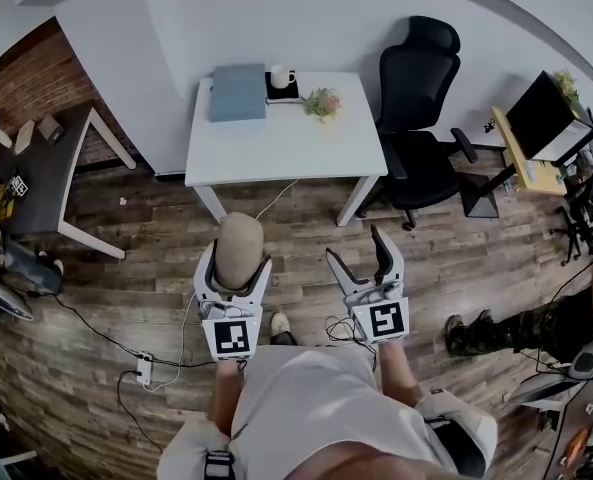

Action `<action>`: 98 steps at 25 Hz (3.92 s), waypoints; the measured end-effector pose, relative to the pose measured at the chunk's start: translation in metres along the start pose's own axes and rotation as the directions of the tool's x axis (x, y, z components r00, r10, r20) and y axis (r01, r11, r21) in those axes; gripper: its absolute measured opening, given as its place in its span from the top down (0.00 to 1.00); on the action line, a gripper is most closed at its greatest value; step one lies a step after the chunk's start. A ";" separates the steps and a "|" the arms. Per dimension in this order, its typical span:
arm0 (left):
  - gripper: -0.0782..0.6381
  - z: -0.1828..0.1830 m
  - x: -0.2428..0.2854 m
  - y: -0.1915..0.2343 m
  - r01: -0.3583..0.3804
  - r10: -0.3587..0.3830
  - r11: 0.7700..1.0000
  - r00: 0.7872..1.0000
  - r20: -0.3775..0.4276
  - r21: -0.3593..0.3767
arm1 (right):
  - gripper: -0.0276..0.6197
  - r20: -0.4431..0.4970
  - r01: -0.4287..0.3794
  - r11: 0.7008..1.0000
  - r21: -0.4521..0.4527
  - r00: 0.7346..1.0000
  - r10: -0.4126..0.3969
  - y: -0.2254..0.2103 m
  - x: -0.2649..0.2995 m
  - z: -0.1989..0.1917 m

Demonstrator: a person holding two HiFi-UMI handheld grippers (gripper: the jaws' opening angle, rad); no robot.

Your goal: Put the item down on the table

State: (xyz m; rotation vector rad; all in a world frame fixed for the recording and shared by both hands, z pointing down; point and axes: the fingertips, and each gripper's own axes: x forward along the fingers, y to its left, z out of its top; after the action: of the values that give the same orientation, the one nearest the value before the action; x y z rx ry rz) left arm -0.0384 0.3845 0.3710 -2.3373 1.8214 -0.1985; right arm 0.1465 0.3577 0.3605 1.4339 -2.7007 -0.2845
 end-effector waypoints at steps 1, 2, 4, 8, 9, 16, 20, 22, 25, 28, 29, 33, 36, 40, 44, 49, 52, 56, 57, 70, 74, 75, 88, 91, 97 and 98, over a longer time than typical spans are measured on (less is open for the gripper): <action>0.32 -0.001 0.004 0.004 0.004 -0.004 1.000 1.000 -0.001 -0.001 | 0.38 -0.003 0.004 1.000 0.002 1.000 -0.004 0.000 0.005 -0.001; 0.32 -0.002 0.008 0.007 0.009 -0.009 1.000 1.000 -0.002 -0.003 | 0.38 -0.006 0.009 1.000 0.003 1.000 -0.009 0.000 0.010 -0.001; 0.32 -0.003 0.015 0.013 0.019 -0.019 1.000 1.000 0.002 -0.005 | 0.38 -0.012 0.022 1.000 0.000 1.000 -0.022 -0.001 0.017 -0.001; 0.32 -0.006 0.025 0.026 0.041 -0.041 0.999 0.999 0.016 -0.011 | 0.39 -0.022 0.045 0.999 -0.011 0.999 -0.046 0.002 0.031 -0.002; 0.32 -0.007 0.027 0.029 0.048 -0.048 0.999 0.999 0.018 -0.014 | 0.39 -0.023 0.052 0.999 -0.014 0.998 -0.052 0.003 0.034 -0.002; 0.32 -0.015 0.039 0.048 0.079 -0.078 0.997 0.997 0.028 -0.023 | 0.40 -0.036 0.072 0.997 -0.022 0.997 -0.073 0.016 0.056 -0.002; 0.32 -0.018 0.049 0.050 0.088 -0.088 0.996 0.996 0.030 -0.008 | 0.40 -0.037 0.079 0.997 -0.027 0.996 -0.080 0.014 0.065 -0.002; 0.32 -0.020 0.053 0.052 0.091 -0.091 0.996 0.995 0.030 -0.006 | 0.41 -0.040 0.084 0.996 -0.027 0.996 -0.086 0.012 0.069 -0.004; 0.32 -0.023 0.059 0.054 0.089 -0.088 0.996 0.996 0.029 -0.020 | 0.41 -0.042 0.084 0.996 -0.020 0.995 -0.085 0.010 0.078 -0.007; 0.32 -0.023 0.069 0.055 0.085 -0.084 0.996 0.996 0.028 -0.021 | 0.41 -0.032 0.074 0.997 -0.024 0.997 -0.075 0.006 0.087 -0.008; 0.32 -0.024 0.072 0.056 0.083 -0.082 0.996 0.996 0.028 -0.020 | 0.41 -0.030 0.071 0.997 -0.025 0.997 -0.072 0.004 0.091 -0.008; 0.32 -0.025 0.090 0.064 0.074 -0.073 0.997 0.997 0.019 -0.014 | 0.41 -0.026 0.060 0.998 -0.018 0.998 -0.061 -0.005 0.111 -0.010; 0.32 -0.027 0.106 0.070 0.061 -0.061 0.998 0.998 0.008 -0.016 | 0.41 -0.030 0.046 0.999 -0.014 0.998 -0.047 -0.014 0.128 -0.015; 0.32 -0.031 0.131 0.079 0.051 -0.051 0.999 0.999 0.003 0.006 | 0.41 -0.025 0.025 1.000 -0.006 0.999 -0.025 -0.027 0.154 -0.020; 0.32 -0.033 0.156 0.084 0.029 -0.030 0.999 0.999 -0.018 -0.017 | 0.41 -0.021 0.007 1.000 0.000 1.000 -0.007 -0.044 0.179 -0.023; 0.32 -0.033 0.188 0.089 0.014 -0.014 1.000 1.000 -0.024 0.001 | 0.41 -0.018 -0.007 1.000 0.001 1.000 0.007 -0.067 0.203 -0.026; 0.32 -0.034 0.206 0.093 0.008 -0.007 0.999 1.000 -0.009 0.040 | 0.41 -0.019 -0.012 1.000 0.007 1.000 0.012 -0.081 0.215 -0.029; 0.32 -0.032 0.229 0.093 -0.014 0.015 0.999 1.000 -0.018 0.030 | 0.41 -0.015 -0.013 1.000 0.018 1.000 0.013 -0.102 0.228 -0.035; 0.32 -0.031 0.234 0.093 -0.022 0.022 1.000 0.999 -0.024 0.019 | 0.41 -0.012 -0.014 1.000 0.018 1.000 0.014 -0.107 0.231 -0.037; 0.32 -0.021 0.290 0.080 -0.067 0.068 0.995 0.998 -0.008 0.079 | 0.41 0.002 -0.064 0.997 0.031 0.998 0.064 -0.155 0.264 -0.054; 0.32 -0.018 0.299 0.078 -0.088 0.089 0.995 0.996 -0.028 0.043 | 0.41 0.012 -0.077 0.996 0.032 0.997 0.077 -0.162 0.272 -0.055; 0.32 -0.017 0.302 0.078 -0.092 0.093 0.995 0.995 -0.029 0.040 | 0.41 0.012 -0.081 0.996 0.033 0.997 0.080 -0.164 0.275 -0.055; 0.32 -0.023 0.335 0.087 -0.093 0.095 0.995 0.995 -0.031 0.046 | 0.41 0.008 -0.079 0.996 0.030 0.997 0.079 -0.180 0.305 -0.064; 0.32 -0.025 0.344 0.092 -0.089 0.090 0.995 0.996 -0.024 0.036 | 0.41 0.003 -0.072 0.997 0.021 0.997 0.072 -0.183 0.314 -0.065; 0.32 -0.030 0.368 0.107 -0.067 0.068 0.997 0.997 -0.023 0.032 | 0.41 -0.013 -0.058 0.998 0.008 0.998 0.058 -0.185 0.341 -0.067; 0.32 -0.031 0.372 0.111 -0.064 0.064 0.998 0.998 -0.023 0.030 | 0.41 -0.015 -0.055 0.998 0.008 0.998 0.055 -0.185 0.346 -0.067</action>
State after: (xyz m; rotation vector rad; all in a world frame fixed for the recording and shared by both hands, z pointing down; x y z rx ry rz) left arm -0.0593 -0.0042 0.3772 -2.2629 1.8883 -0.2447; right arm 0.1127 -0.0387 0.3814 1.3552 -2.7264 -0.2588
